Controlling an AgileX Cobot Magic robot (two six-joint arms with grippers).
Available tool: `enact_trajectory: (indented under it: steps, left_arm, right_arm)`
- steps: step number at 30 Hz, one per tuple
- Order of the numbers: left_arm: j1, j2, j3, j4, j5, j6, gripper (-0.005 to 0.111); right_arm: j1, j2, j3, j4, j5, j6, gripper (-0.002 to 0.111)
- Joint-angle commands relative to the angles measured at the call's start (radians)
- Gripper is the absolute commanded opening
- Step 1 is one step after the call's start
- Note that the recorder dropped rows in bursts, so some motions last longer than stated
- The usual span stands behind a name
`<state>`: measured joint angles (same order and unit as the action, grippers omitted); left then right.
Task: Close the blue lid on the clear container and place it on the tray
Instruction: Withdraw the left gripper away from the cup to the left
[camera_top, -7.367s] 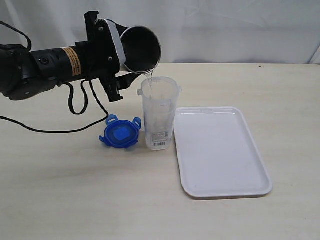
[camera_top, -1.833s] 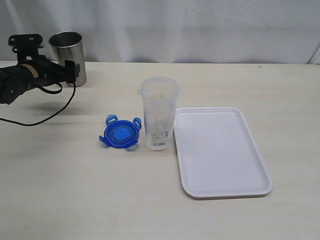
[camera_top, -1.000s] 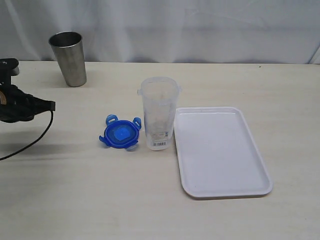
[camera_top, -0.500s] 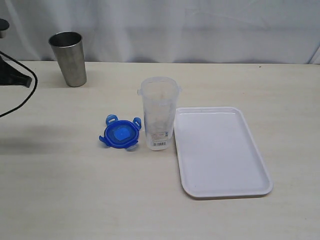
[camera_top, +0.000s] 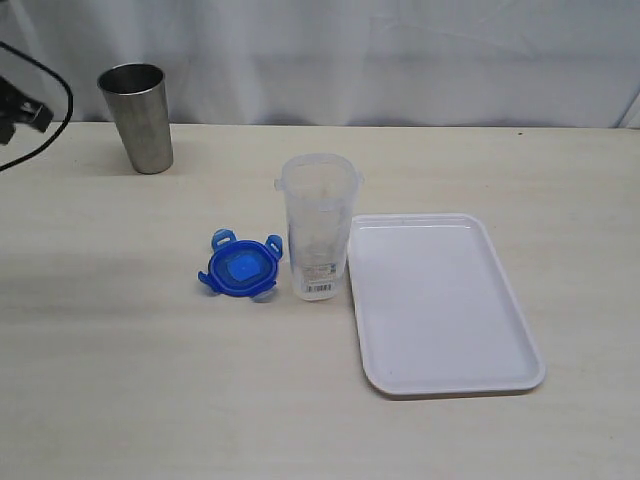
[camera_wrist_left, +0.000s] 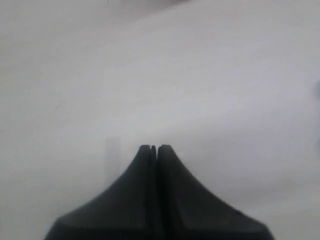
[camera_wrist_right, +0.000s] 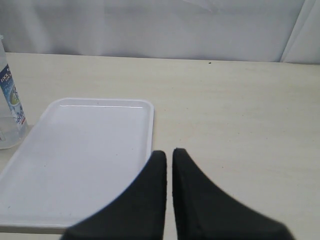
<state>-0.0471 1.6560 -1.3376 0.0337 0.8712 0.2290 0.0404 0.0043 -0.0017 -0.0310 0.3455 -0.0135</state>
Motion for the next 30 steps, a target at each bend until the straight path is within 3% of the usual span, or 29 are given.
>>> enact_trajectory:
  steps: [1, 4, 7, 12, 15, 17, 19, 22, 23, 26, 30]
  left_arm:
    - [-0.012, -0.077, 0.053, -0.477, -0.213, 0.294, 0.0]
    - [-0.059, -0.16, 0.159, -0.697, -0.448, 0.571, 0.0]
    - [-0.143, -0.247, 0.291, -0.805, -0.753, 0.72, 0.0]
    - [-0.316, -0.376, 0.556, -0.801, -1.537, 0.644, 0.0]
    - [-0.337, -0.393, 0.635, -0.75, -1.785, 0.579, 0.0]
    - [-0.337, -0.396, 0.647, -0.767, -1.796, 0.537, 0.0]
    - [-0.337, -0.406, 0.647, -0.761, -1.684, 0.439, 0.0]
    - [-0.337, -0.411, 0.649, -0.456, -1.526, 0.173, 0.0]
    - [-0.337, -0.408, 0.649, -0.317, -1.512, -0.032, 0.0]
    - [-0.337, -0.408, 0.649, -0.05, -1.555, -0.34, 0.0]
    - [-0.335, -0.408, 0.649, 0.064, -1.516, -0.409, 0.0]
  right_arm:
    - [-0.004, -0.004, 0.002, 0.001, -0.002, 0.001, 0.005]
    - [-0.004, -0.004, 0.002, 0.001, -0.002, 0.001, 0.005]
    - [-0.004, -0.004, 0.002, 0.001, -0.002, 0.001, 0.005]
    - [-0.004, -0.004, 0.002, 0.001, -0.002, 0.001, 0.005]
    - [-0.004, -0.004, 0.002, 0.001, -0.002, 0.001, 0.005]
    - [-0.004, -0.004, 0.002, 0.001, -0.002, 0.001, 0.005]
    - [-0.004, -0.004, 0.002, 0.001, -0.002, 0.001, 0.005]
    - [-0.004, -0.004, 0.002, 0.001, -0.002, 0.001, 0.005]
    - [-0.004, -0.004, 0.002, 0.001, -0.002, 0.001, 0.005]
    - [-0.004, -0.004, 0.002, 0.001, -0.002, 0.001, 0.005]
    - [-0.004, -0.004, 0.002, 0.001, -0.002, 0.001, 0.005]
